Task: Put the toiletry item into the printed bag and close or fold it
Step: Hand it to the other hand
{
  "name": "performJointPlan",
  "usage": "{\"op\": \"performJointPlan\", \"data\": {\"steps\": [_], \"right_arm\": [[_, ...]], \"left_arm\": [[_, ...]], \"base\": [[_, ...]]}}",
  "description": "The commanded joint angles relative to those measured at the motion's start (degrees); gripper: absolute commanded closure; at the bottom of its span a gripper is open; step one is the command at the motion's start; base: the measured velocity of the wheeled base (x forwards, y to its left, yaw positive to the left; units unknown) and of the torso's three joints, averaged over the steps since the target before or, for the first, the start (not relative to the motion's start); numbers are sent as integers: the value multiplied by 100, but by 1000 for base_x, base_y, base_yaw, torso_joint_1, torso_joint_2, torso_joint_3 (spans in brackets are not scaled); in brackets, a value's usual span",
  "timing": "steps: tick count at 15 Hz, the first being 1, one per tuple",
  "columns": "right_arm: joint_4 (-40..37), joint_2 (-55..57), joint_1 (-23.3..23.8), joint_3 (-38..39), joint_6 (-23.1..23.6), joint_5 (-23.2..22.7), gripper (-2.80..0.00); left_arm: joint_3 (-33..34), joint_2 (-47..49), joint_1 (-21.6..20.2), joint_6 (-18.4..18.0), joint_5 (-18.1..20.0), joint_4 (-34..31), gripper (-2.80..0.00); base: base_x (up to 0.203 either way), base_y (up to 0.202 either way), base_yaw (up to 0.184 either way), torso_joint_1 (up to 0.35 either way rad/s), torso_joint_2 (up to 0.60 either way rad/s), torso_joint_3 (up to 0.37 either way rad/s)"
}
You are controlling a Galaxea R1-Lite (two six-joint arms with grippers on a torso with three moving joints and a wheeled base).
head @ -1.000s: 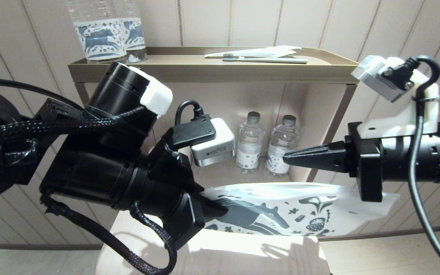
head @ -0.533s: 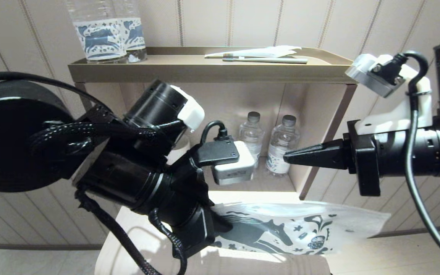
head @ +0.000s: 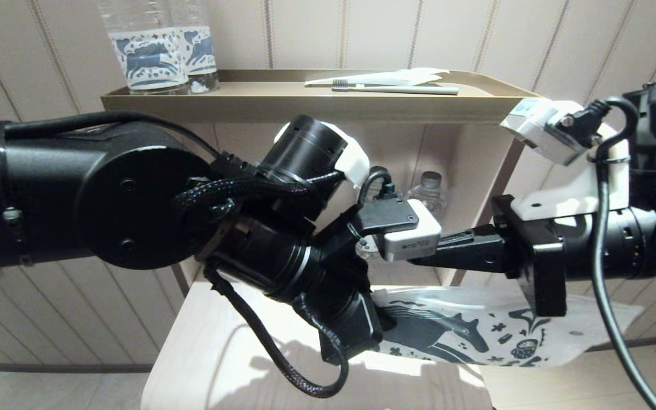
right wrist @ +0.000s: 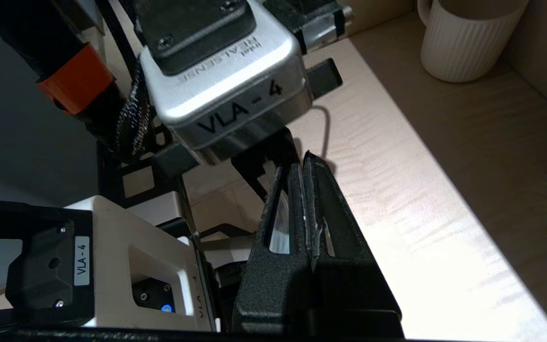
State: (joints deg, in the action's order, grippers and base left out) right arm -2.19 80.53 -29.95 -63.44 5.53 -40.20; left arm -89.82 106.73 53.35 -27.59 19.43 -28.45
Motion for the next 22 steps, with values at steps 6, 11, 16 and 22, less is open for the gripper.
{"op": "performJointPlan", "data": {"steps": [6, 11, 16, 22], "right_arm": [[34, -2, 25, 156, 29, -14, -280], [-114, 17, 210, 54, 150, 21, -280], [-1880, -60, 536, -534, 1090, 38, -280], [-2968, -90, 780, -819, 1998, 255, -280]], "left_arm": [[95, -47, 35, -1, -10, -18, 0], [175, -169, -17, -59, -62, -122, 0], [161, -179, -176, -123, -91, -223, 0], [123, -152, -301, -168, -88, -209, 0]], "base": [[0, 0, 0, 0, 0, 0], [0, 0, 0, 0, 0, 0], [0, 0, 0, 0, 0, 0], [0, 0, 0, 0, 0, 0]]}}
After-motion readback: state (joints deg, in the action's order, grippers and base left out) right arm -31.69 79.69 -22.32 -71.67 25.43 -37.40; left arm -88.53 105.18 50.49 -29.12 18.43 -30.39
